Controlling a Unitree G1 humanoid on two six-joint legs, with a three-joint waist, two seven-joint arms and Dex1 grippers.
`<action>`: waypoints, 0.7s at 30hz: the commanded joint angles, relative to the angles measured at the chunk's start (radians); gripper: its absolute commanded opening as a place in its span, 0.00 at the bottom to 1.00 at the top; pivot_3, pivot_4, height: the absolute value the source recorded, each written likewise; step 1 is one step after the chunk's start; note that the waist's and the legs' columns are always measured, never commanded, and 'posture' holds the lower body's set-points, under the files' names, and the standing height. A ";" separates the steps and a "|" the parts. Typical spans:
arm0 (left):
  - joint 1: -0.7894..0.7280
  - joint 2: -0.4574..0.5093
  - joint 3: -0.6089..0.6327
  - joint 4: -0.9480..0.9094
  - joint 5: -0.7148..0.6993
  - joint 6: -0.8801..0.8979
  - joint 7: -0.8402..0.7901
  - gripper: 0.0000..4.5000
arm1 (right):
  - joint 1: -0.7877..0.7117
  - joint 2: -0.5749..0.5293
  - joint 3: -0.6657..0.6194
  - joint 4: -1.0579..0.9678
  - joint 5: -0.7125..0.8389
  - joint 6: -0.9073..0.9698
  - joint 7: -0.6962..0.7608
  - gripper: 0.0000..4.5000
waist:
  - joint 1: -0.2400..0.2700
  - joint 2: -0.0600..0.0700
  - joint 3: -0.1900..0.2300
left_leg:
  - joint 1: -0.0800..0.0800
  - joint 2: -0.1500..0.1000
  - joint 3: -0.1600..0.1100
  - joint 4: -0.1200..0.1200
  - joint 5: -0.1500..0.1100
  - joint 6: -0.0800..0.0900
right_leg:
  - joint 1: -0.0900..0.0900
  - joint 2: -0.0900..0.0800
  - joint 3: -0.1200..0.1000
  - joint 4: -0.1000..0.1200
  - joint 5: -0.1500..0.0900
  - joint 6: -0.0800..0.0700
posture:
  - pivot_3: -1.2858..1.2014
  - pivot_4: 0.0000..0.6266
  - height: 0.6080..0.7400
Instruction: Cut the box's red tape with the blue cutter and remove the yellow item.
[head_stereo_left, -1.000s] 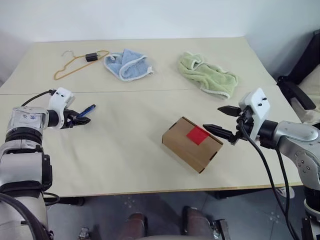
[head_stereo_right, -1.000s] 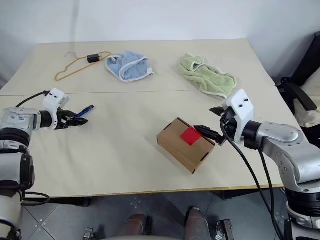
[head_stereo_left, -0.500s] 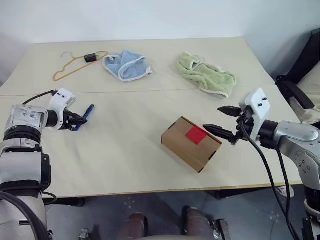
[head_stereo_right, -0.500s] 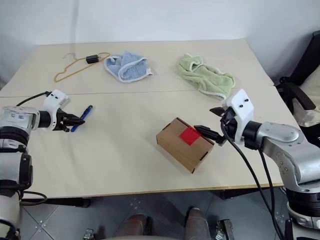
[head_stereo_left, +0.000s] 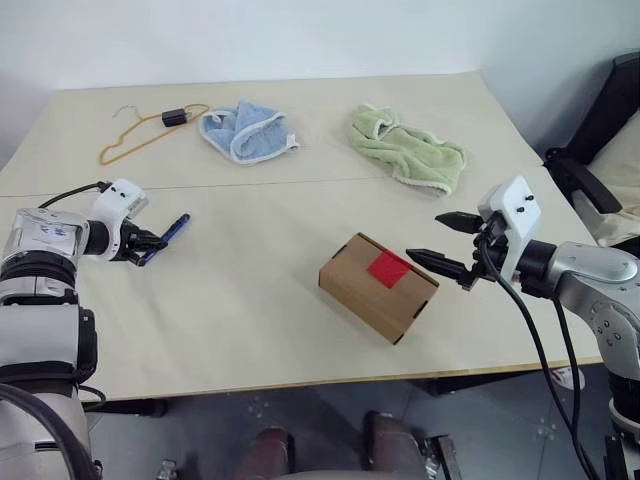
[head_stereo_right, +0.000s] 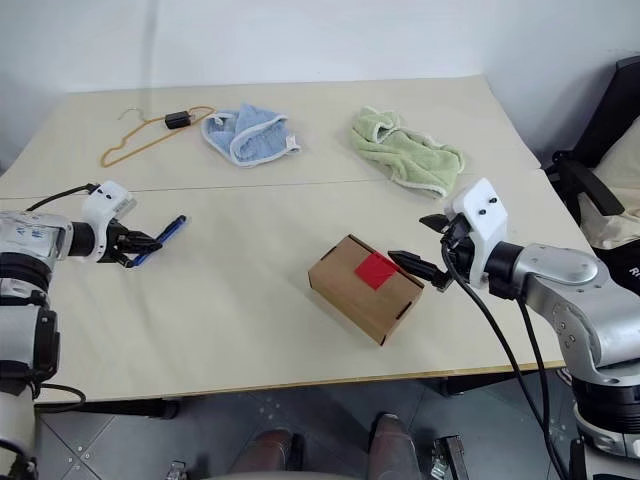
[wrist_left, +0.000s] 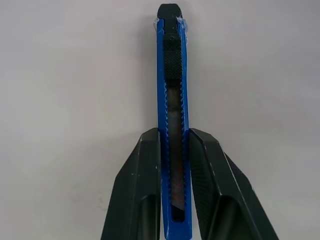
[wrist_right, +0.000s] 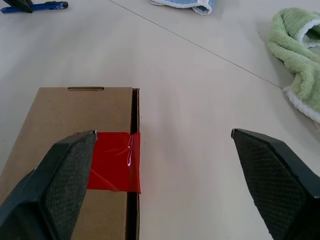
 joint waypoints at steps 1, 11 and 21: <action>0.050 0.011 0.010 -0.068 -0.035 -0.079 -0.164 0.17 | -0.016 -0.023 -0.037 -0.039 0.024 0.011 -0.001 1.00 | 0.003 0.000 0.000 | 0.000 0.000 0.000 0.000 0.000 0.000 | 0.000 0.000 0.000 0.000 0.000 0.000 | 0.52 0.24 1.00; 0.355 -0.008 0.062 -0.584 -0.248 -0.179 -0.471 0.17 | -0.144 0.120 0.100 -0.150 0.088 0.091 -0.098 1.00 | 0.003 0.000 0.000 | -0.003 0.001 0.000 0.000 -0.001 0.000 | -0.003 0.000 0.000 -0.001 0.000 0.000 | 0.52 0.24 1.00; 0.578 0.026 -0.008 -0.969 -0.295 -0.199 -0.502 0.17 | -0.300 0.206 0.590 -0.200 -0.100 0.154 -0.141 1.00 | 0.000 0.000 0.000 | -0.010 0.001 0.000 0.001 -0.001 0.000 | -0.013 0.000 0.002 0.001 0.000 -0.001 | 0.52 0.24 1.00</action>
